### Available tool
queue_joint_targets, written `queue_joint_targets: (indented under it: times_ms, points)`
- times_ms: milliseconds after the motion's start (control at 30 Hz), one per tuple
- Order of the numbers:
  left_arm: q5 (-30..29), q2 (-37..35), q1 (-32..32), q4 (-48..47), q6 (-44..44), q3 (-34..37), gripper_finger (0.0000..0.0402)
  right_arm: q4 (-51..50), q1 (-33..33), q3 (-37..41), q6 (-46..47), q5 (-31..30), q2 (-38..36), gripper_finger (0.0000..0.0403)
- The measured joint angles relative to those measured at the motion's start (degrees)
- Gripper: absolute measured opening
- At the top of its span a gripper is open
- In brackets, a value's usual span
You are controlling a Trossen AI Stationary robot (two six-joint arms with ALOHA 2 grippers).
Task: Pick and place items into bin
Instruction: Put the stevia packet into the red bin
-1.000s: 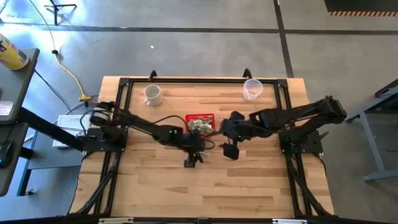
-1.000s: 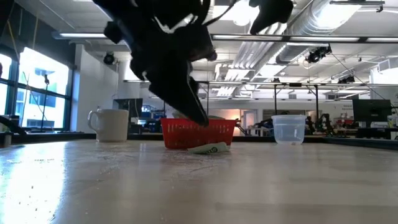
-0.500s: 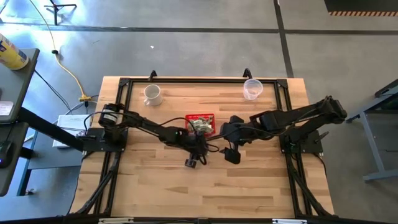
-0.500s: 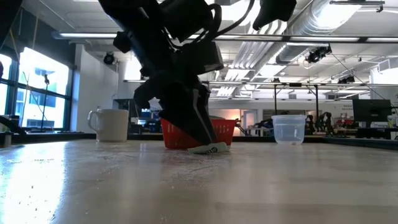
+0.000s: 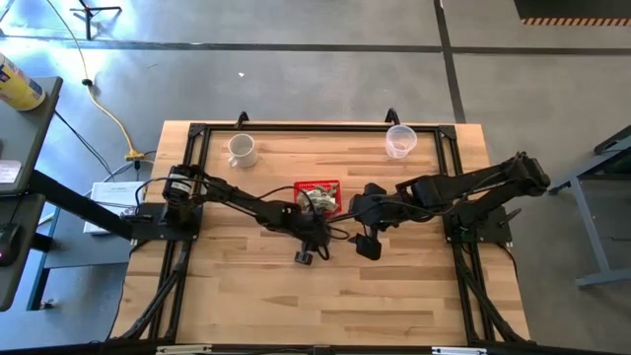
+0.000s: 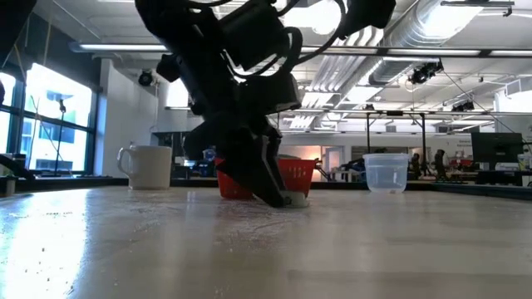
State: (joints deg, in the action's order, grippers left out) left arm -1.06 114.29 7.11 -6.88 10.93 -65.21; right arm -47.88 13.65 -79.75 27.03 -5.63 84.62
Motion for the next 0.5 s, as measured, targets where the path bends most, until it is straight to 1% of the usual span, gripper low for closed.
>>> queue_joint_targets:
  times_ms: [67, 100, 167, 233, 267, 333, 400, 467, 500]
  points:
    - [-1.1, 0.0, 0.0, -0.7, -2.1, 0.0, 0.0144, 0.1, 0.0, 0.0, 0.0, 0.0, 0.0, 0.0339]
    - [-1.6, -0.5, 0.1, -1.2, -2.8, 0.0, 0.013, 0.2, 0.0, 0.0, 0.0, 0.0, 0.0, 0.0339]
    - [-2.0, -1.8, 0.2, -3.2, -3.9, 0.0, 0.009, 0.2, 0.0, 0.0, 0.0, 0.0, 0.0, 0.034]
    - [-2.6, -3.9, 0.9, -6.7, -6.0, 0.3, 0.0038, 0.2, 0.0, 0.0, 0.0, 0.0, 0.0, 0.0339]
    - [-3.4, -5.1, 1.2, -9.2, -7.0, 0.5, 0.0026, 0.2, 0.0, 0.0, 0.0, 0.0, 0.0, 0.0339]
    - [-5.0, -7.1, 2.0, -10.3, -10.3, 0.7, 0.0027, 0.2, 0.0, 0.0, 0.0, 0.0, 0.0, 0.0339]
    - [-6.8, -10.5, 2.9, -12.6, -14.0, 0.4, 0.0039, 0.3, 0.0, 0.0, 0.0, 0.0, 0.0, 0.0339]
    - [-8.4, -13.2, 4.0, -16.4, -17.1, -1.4, 0.0042, 0.8, 0.0, 0.0, 0.0, 0.0, 0.0, 0.0338]
    - [-9.8, -14.2, 4.7, -19.2, -18.0, -2.5, 0.0037, 0.9, 0.0, 0.0, 0.0, 0.0, 0.0, 0.0338]
